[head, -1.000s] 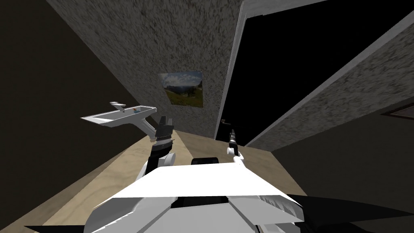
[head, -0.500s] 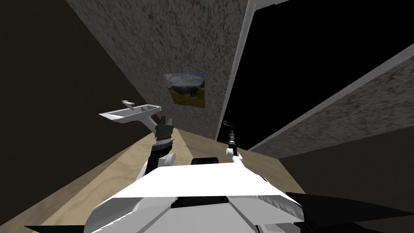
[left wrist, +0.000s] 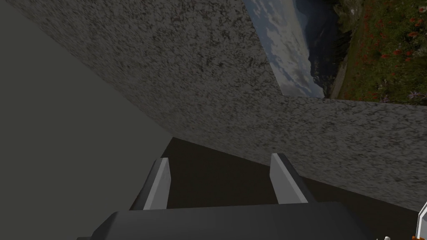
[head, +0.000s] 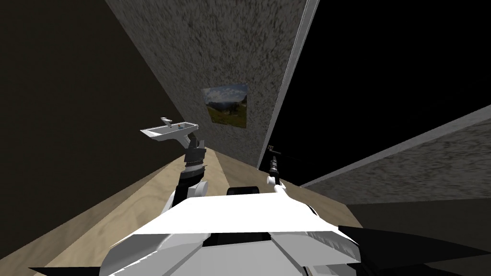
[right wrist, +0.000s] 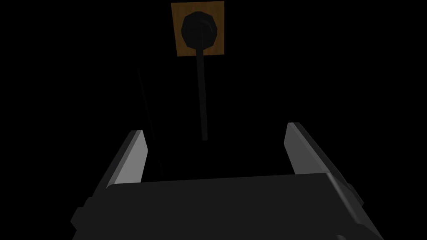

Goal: Pull the door open

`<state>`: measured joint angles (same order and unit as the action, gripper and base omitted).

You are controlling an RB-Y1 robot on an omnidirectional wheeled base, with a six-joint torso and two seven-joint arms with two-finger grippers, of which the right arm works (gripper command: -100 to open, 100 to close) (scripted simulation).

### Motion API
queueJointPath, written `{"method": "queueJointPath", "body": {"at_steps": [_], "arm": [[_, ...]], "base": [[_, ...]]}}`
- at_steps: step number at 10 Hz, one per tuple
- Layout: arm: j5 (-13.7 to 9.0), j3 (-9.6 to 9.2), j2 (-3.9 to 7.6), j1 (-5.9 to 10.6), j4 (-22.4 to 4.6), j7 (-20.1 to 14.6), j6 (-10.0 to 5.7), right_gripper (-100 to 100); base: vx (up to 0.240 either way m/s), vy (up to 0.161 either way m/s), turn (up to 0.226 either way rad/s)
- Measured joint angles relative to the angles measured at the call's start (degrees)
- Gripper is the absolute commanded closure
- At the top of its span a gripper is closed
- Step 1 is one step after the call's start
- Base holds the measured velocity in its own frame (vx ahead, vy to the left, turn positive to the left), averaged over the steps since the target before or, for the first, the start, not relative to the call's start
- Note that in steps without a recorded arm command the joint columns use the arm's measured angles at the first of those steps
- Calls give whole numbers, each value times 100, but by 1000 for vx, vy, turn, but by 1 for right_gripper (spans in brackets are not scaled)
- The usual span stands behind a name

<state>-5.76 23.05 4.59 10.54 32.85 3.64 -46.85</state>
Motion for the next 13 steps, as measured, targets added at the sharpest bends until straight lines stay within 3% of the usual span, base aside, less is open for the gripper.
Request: {"method": "queueJointPath", "body": {"at_steps": [2, 4, 5, 6, 7, 8, 9, 11, 13], "arm": [[-5, 21, -6, 46, -79, 5, 7, -100], [-24, 36, 140, -113, 14, -152, 50, -100], [-47, 65, 237, -84, -124, -219, -6, -100], [-75, 98, 376, 11, -444, -300, -161, -100], [-78, 95, 448, -36, -440, -383, -193, -100], [-74, 87, 433, -139, -242, -413, -102, -100], [-92, 100, 607, -137, -431, -534, -155, -100], [-110, 122, 616, -425, 19, -632, 28, -100], [-120, 129, 717, -382, -171, -716, -48, -100]], "base": [[64, -15, 55], [221, -25, 110], [194, -5, 115], [127, -17, 24], [55, -10, -19], [120, -15, 133], [154, -29, 84], [169, -12, 62], [24, -5, -1]]}}
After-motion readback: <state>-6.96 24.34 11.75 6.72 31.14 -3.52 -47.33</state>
